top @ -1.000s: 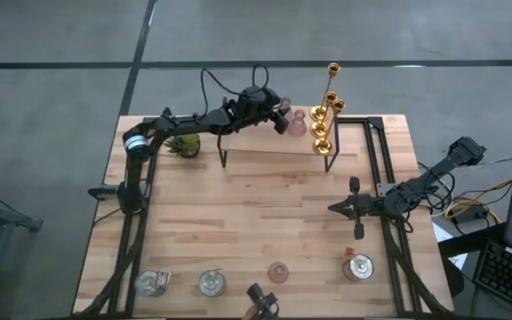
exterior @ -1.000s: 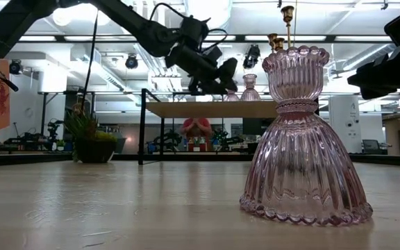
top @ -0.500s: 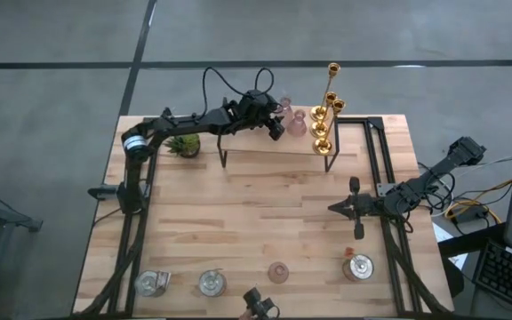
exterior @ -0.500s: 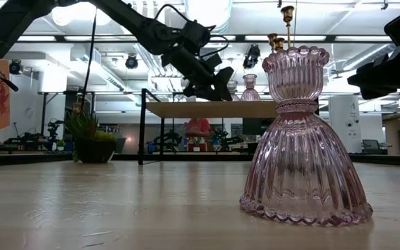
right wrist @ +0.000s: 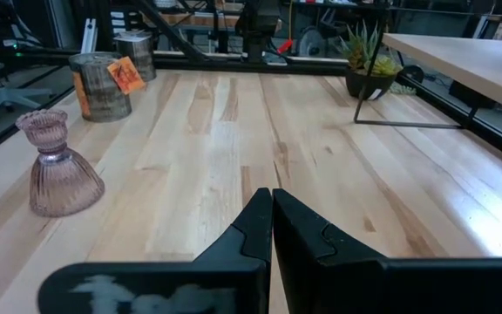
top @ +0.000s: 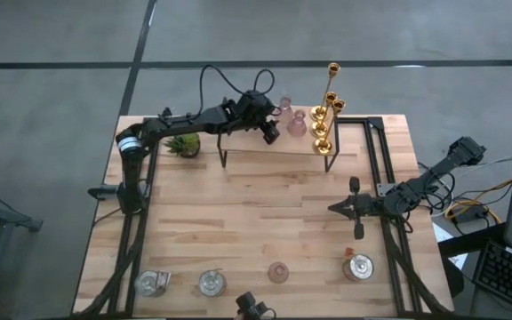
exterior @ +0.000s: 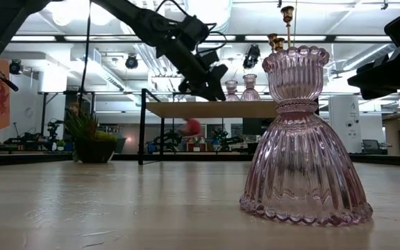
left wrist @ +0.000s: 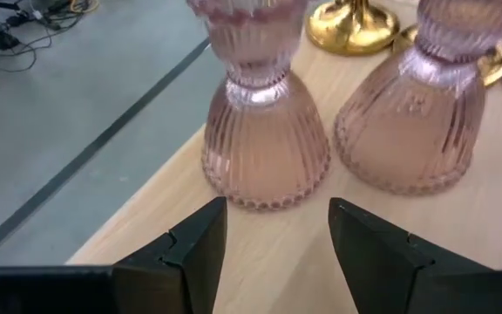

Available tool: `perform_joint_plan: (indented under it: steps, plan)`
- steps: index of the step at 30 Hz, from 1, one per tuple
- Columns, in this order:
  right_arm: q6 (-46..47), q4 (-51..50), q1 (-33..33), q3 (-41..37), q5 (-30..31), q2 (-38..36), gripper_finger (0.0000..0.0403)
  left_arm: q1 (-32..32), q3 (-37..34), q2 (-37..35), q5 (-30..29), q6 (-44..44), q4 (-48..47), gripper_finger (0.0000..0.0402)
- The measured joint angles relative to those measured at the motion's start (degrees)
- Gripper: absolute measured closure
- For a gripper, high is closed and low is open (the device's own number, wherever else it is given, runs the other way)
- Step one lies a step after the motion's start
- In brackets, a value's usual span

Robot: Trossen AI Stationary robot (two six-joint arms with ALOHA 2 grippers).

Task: Pick & Place candle stick holders
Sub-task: Align the top red candle holder on the shelf with the red candle holder

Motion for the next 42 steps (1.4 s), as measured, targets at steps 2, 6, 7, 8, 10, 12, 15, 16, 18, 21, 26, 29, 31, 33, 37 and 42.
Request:
perform_joint_plan:
  steps: [2, 6, 7, 8, 10, 12, 15, 16, 18, 21, 26, 29, 31, 33, 37, 42]
  plan:
    - [0.0, 0.0, 0.0, 0.0, 0.0, 0.0, 0.0394, 0.0, 0.0, 0.0, -3.4, 0.3, -1.1, 0.0198]
    - [0.0, 0.0, 0.0, 0.0, 0.0, 0.0, 0.0394, 0.0, -0.5, 0.6, -8.3, -2.0, -0.6, 0.0203]
    - [0.0, 0.0, 0.0, 0.0, 0.0, 0.0, 0.0394, 0.1, -0.9, 0.7, -8.7, -2.1, 0.2, 0.0206]
    - [0.0, 0.0, 0.0, 0.0, 0.0, 0.0, 0.0394, 0.1, -1.2, 0.8, -9.0, -2.3, 0.9, 0.0210]
    - [-0.1, 0.0, 0.0, 0.0, 0.0, -0.1, 0.0394, 0.0, -1.8, 1.0, -9.0, -3.2, 2.4, 0.0220]
    - [-0.3, 0.0, 0.0, 0.0, 0.0, -0.1, 0.0394, 0.0, -1.9, 1.6, -9.0, -3.5, 3.9, 0.0231]
    - [-0.6, 0.0, 0.0, 0.0, 0.3, -0.1, 0.0394, 0.1, -1.9, 2.5, -7.3, -4.1, 5.8, 0.0248]
    - [-0.6, 0.0, 0.0, 0.0, 0.7, -0.1, 0.0394, 0.1, -1.9, 2.7, -6.3, -4.4, 6.9, 0.0253]
    - [-0.7, 0.0, 0.0, 0.0, 1.5, -0.1, 0.0394, 0.1, -1.9, 3.0, -5.5, -4.6, 8.6, 0.0264]
    - [-0.7, 0.0, 0.0, 0.0, 1.6, -0.1, 0.0394, 0.1, -1.9, 3.0, -5.8, -5.3, 10.1, 0.0276]
    - [-1.2, 0.1, 0.0, 0.0, 1.6, -0.1, 0.0394, 0.2, -1.9, 3.1, -7.8, -5.6, 10.9, 0.0286]
    - [-1.2, 0.1, 0.0, 0.0, 1.6, -0.1, 0.0394, 0.2, -1.9, 3.1, -12.1, -7.0, 11.1, 0.0287]
    - [-1.3, 0.1, 0.0, 0.0, 1.6, -0.1, 0.0394, 0.3, -1.9, 3.1, -13.2, -7.3, 11.4, 0.0287]
    - [-1.5, 0.3, 0.0, 0.0, 1.6, -0.1, 0.0394, 0.4, -1.9, 3.1, -13.2, -7.2, 11.9, 0.0287]
    - [-1.6, 0.3, 0.0, 0.0, 1.6, -0.1, 0.0394, 0.5, -1.9, 3.1, -11.3, -7.1, 12.1, 0.0287]
    - [-2.2, 0.5, 0.0, 0.0, 2.1, -0.1, 0.0394, 0.5, -1.9, 4.6, -9.7, -5.8, 14.6, 0.0287]
